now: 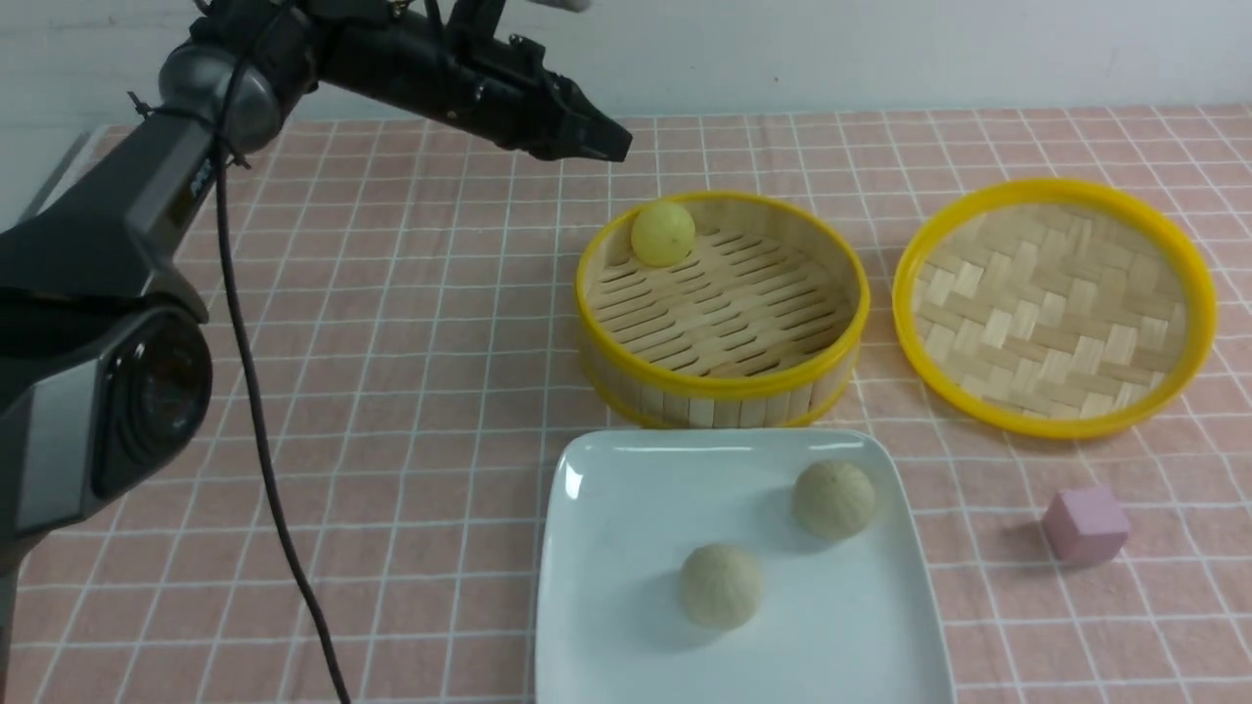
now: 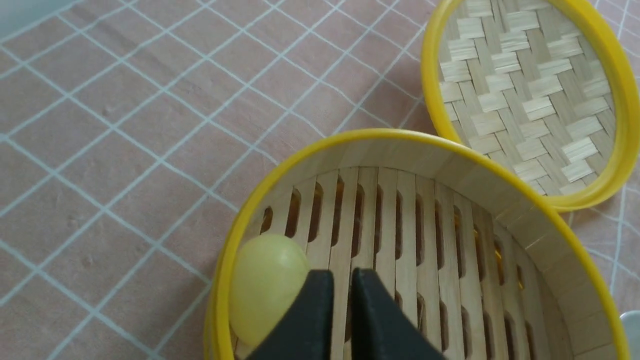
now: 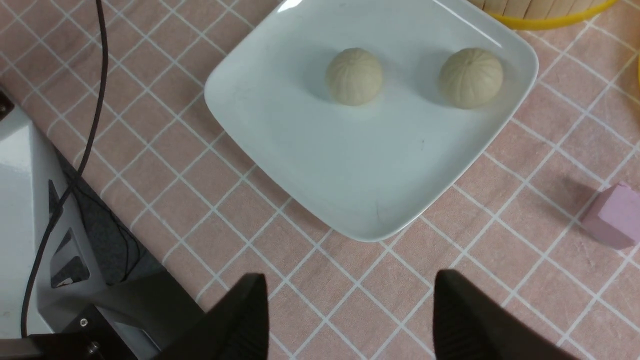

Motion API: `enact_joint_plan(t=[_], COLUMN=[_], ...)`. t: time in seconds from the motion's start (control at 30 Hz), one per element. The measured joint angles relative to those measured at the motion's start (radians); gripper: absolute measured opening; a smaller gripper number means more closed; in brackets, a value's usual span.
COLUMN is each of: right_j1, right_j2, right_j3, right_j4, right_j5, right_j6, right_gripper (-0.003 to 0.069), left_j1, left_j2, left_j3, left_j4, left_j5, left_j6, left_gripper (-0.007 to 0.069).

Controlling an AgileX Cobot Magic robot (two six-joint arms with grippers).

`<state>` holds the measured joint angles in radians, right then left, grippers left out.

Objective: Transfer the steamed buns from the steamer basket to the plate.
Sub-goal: Use the left arm to grab the steamed stuffed bun that is closest to it

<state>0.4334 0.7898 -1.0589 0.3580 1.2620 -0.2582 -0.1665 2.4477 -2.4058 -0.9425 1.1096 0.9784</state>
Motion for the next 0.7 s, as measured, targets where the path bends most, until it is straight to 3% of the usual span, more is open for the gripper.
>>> enact_joint_plan(t=[0.17,0.33,0.5,0.7], right_j1=[0.0,0.0,0.0,0.0], right_j2=[0.0,0.0,0.0,0.0], right_j3=[0.0,0.0,0.0,0.0], right_j4=[0.0,0.0,0.0,0.0], right_j5=[0.0,0.0,0.0,0.0], right_j6=[0.0,0.0,0.0,0.0], right_gripper=[0.0442,0.0442,0.0442,0.0442], left_j1=[0.0,-0.003,-0.032,-0.081], left_j2=[0.0,0.006,0.036,0.054], left_j3=[0.0,0.0,0.0,0.0], left_j4=[0.045,0.051,0.087,0.16], left_j5=[-0.001,0.002,-0.011,-0.074], left_j6=[0.019,0.024,0.05,0.065], left_gripper=[0.0202,0.0384,0.043,0.0433])
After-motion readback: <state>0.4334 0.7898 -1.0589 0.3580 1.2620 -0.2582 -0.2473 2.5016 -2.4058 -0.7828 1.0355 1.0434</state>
